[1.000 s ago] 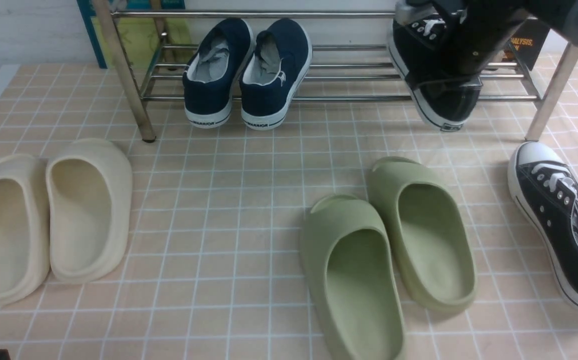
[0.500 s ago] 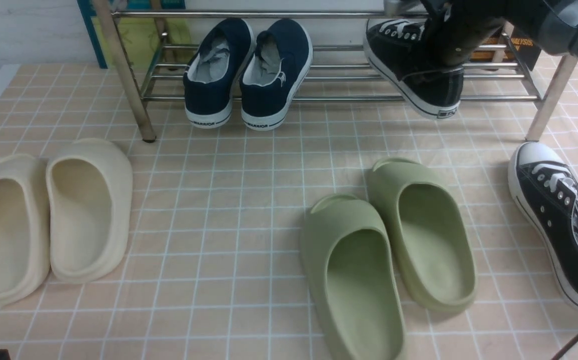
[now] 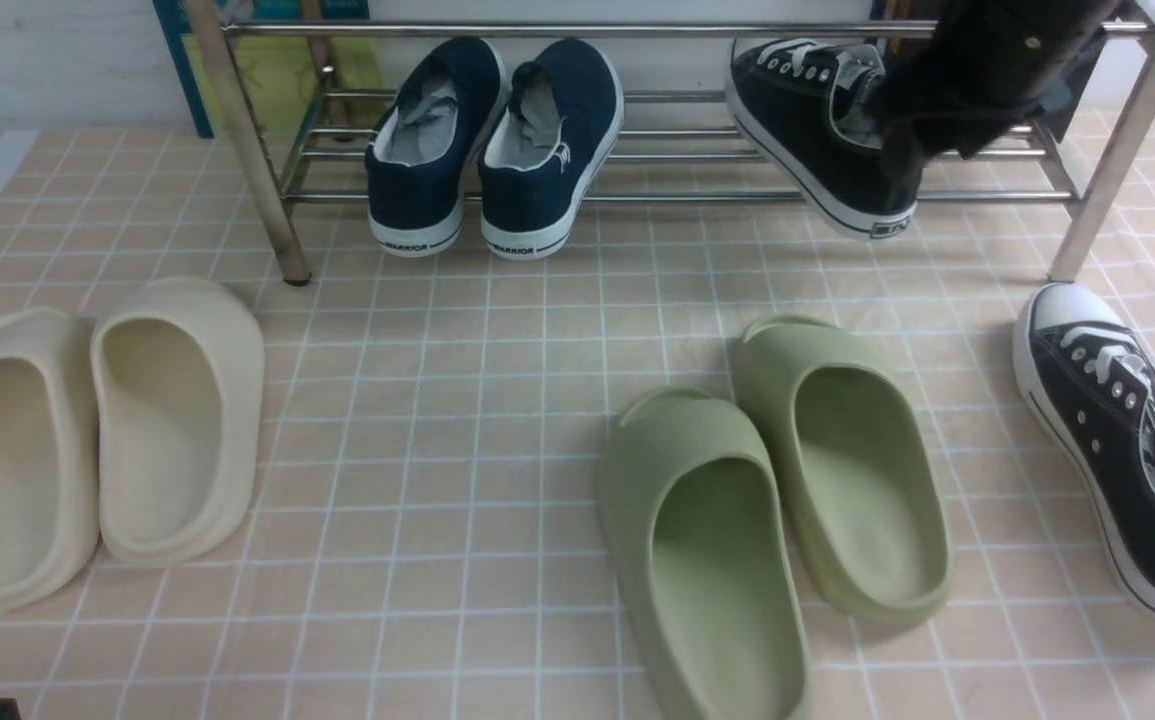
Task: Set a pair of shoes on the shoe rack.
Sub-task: Use the right arm to grab the shoe closest to it
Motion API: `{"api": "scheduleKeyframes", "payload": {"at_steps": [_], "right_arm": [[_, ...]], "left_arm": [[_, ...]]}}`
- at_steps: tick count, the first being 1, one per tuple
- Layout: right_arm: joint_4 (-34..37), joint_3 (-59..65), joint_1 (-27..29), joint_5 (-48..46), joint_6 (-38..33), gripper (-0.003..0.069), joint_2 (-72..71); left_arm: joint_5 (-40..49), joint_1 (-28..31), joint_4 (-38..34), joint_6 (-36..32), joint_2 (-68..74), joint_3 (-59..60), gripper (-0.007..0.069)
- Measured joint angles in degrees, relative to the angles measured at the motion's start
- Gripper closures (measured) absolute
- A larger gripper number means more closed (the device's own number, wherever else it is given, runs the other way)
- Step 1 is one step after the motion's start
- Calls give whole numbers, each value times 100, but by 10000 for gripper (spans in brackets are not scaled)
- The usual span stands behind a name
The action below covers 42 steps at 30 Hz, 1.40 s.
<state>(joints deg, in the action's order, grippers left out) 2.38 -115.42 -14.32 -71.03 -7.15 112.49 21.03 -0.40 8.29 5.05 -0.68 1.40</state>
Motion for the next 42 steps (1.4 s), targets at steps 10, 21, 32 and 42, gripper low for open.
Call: {"api": "scheduleKeyframes", "payload": {"at_steps": [10,21,32,42], "right_arm": [[-33,3961,610,239,257,221,-2244],[-159,5645,1082,2088,328,222,-2345],[-192,5649,1077,2309,328,526,-1490],[-82,4858,829,1376,129,657,-2121]], "left_arm": [[0,0,0,0,0,0,387],[0,0,0,0,0,0,387],[0,0,0,0,0,0,387],[0,0,0,0,0,0,387]]}}
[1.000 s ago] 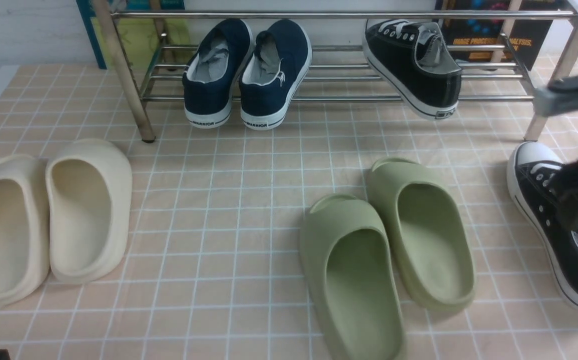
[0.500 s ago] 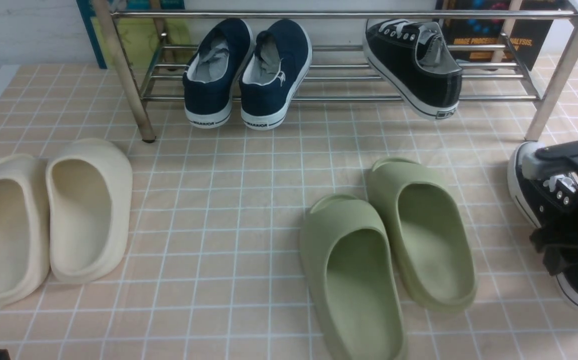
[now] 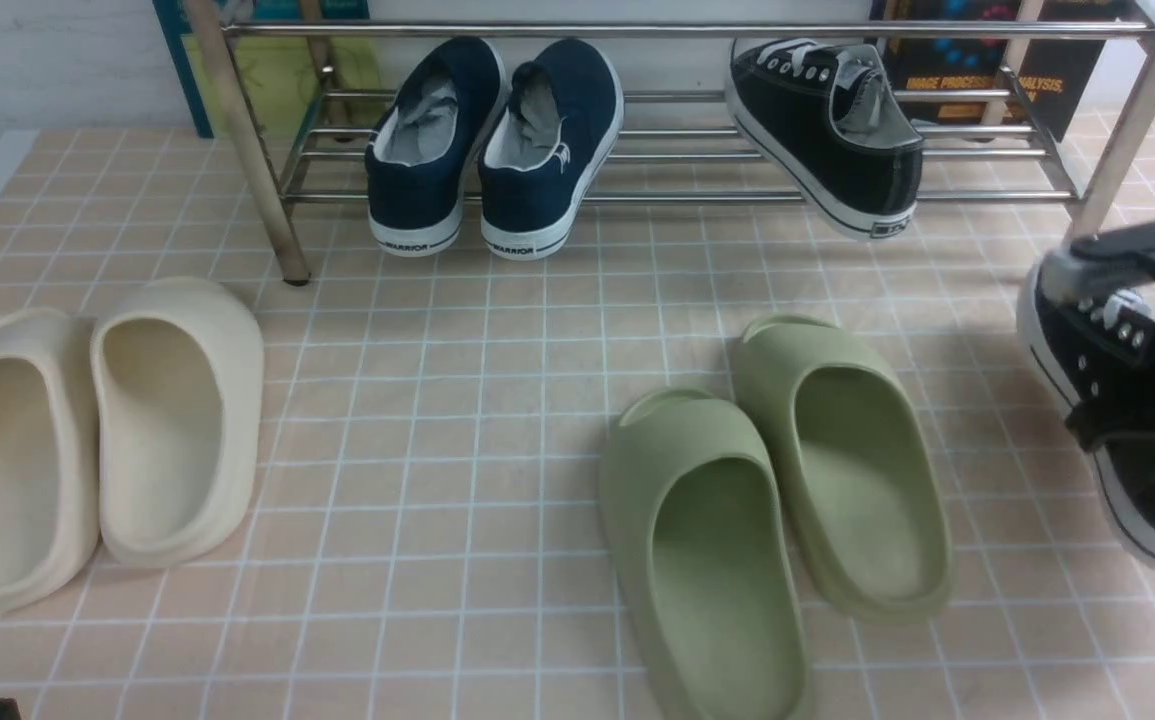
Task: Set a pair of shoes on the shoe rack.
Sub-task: Use the right arm to put a shoe into the shoe rack
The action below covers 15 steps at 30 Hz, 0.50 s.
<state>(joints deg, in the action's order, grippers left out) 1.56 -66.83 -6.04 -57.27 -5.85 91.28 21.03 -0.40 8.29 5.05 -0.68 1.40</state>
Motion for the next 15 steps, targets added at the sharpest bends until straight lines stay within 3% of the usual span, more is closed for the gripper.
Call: {"api": "scheduleKeyframes", "payload": {"at_steps": [7,15], "right_arm": [[64,-1015,-171,-54,-112,657,303],[-353,-2491,-171,-335,-114,657,1331]], "left_arm": [[0,0,0,0,0,0,387],[0,0,0,0,0,0,387]]}}
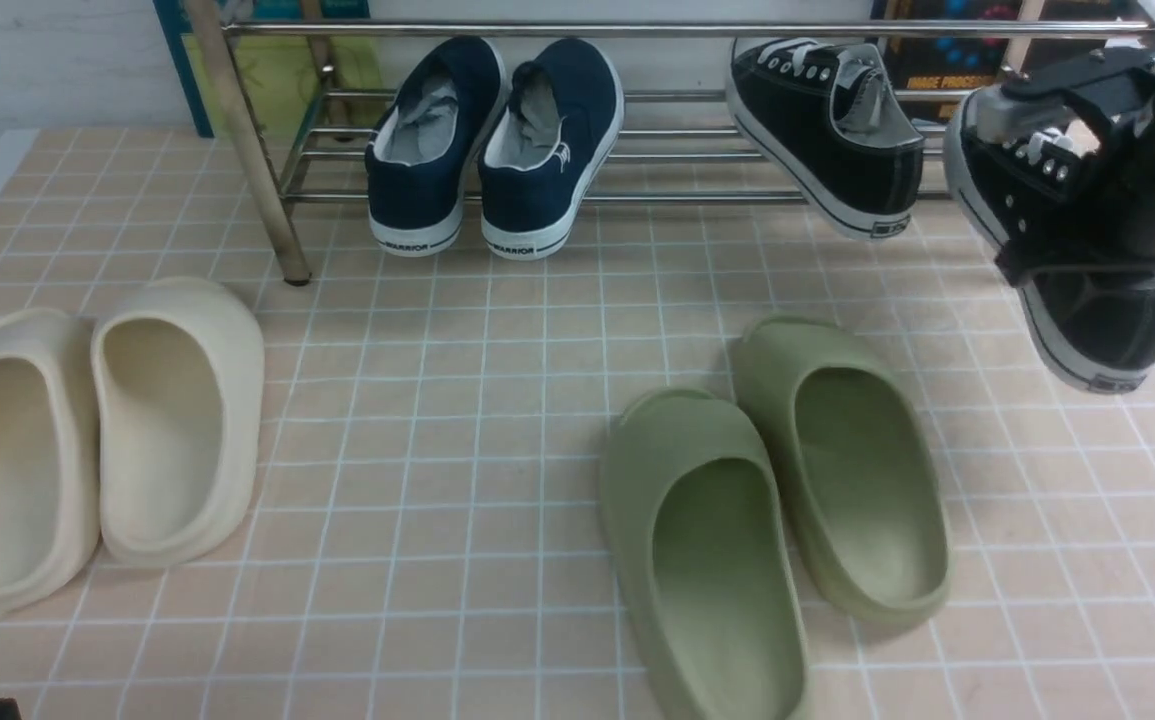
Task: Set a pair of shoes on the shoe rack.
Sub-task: Use the right arm to put a shoe into the shoe rack
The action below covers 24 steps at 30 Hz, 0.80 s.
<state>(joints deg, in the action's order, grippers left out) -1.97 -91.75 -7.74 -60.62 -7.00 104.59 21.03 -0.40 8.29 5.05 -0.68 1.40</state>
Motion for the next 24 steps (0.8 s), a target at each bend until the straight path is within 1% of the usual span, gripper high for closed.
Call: {"api": "scheduleKeyframes", "payload": {"at_steps": [4,6,9,10,11,13,17,19,21,24], "right_arm": [[-315,-644,0,-22,-5,657,522],[-528,-1178,0,-3,-239,657,976],[-575,-1524,0,52,-582,657,1277],[-586,-1804,0,127,-845,657,1517],[-586,-1834,0,136,-878,657,1542],[-592,-2203,0,222,-1215,657,1827],[-608,-2570,0,403,-1301,657,2066],[-608,-2737,0,727,-1328,657,2166],[-635,-2765,0,853,-1328,656,2193],[-644,-2765,0,1003,-1328,629,2235]], "left_arm": [[0,0,0,0,0,0,387],[0,0,0,0,0,0,387],[0,0,0,0,0,0,387],[0,0,0,0,0,0,387],[0,0,0,0,0,0,387],[0,0,0,0,0,0,387],[0,0,0,0,0,0,385],[0,0,0,0,0,0,385],[0,0,0,0,0,0,385],[0,0,0,0,0,0,385]]}}
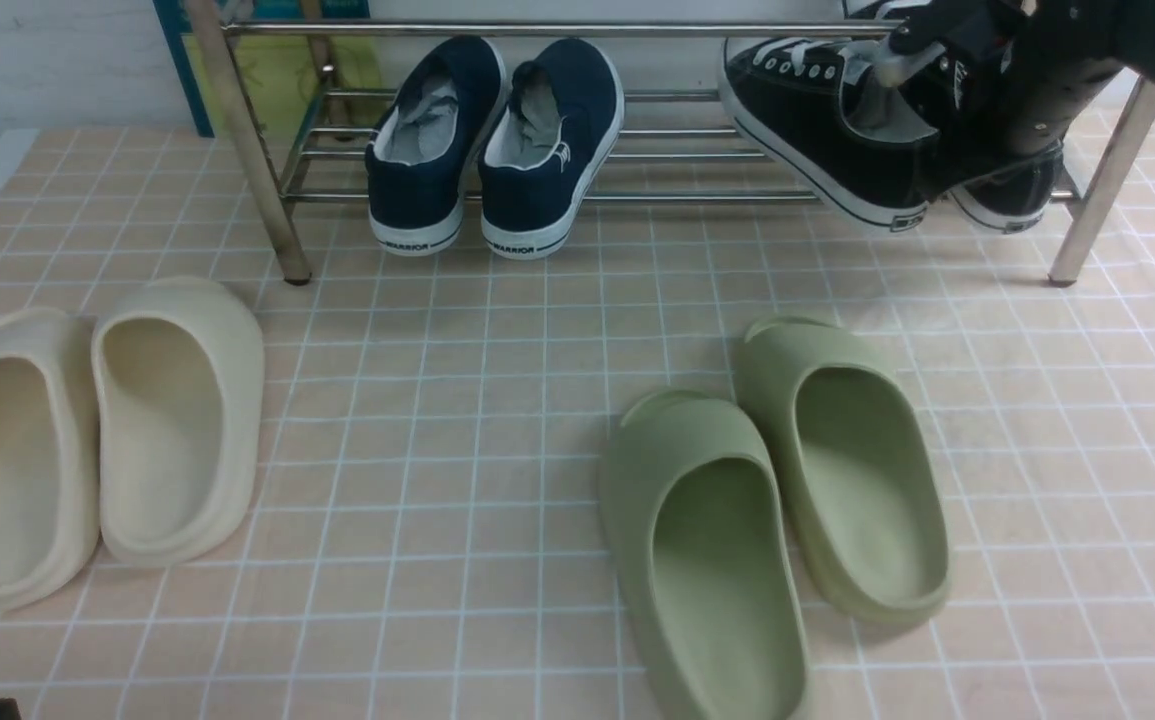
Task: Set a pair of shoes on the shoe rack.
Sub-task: Use the right arm to put a shoe into the shoe rack
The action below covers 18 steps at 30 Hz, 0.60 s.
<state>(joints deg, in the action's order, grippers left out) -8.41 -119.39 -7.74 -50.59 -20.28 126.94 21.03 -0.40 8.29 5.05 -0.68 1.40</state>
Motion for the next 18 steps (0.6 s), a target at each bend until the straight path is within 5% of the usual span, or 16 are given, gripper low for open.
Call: {"api": "scheduleKeyframes", "payload": {"at_steps": [3,11,15,18], "right_arm": [[31,0,0,56,0,587,13],[120,-86,-18,-568,332,209,-305],[176,-120,-22,-1463,618,162,-653],[235,-39,-22,-1992,884,227,-1224]], "left_arm": [[0,0,0,0,0,0,385],[0,0,0,0,0,0,385],[0,0,0,0,0,0,385],[0,0,0,0,0,0,385]]}}
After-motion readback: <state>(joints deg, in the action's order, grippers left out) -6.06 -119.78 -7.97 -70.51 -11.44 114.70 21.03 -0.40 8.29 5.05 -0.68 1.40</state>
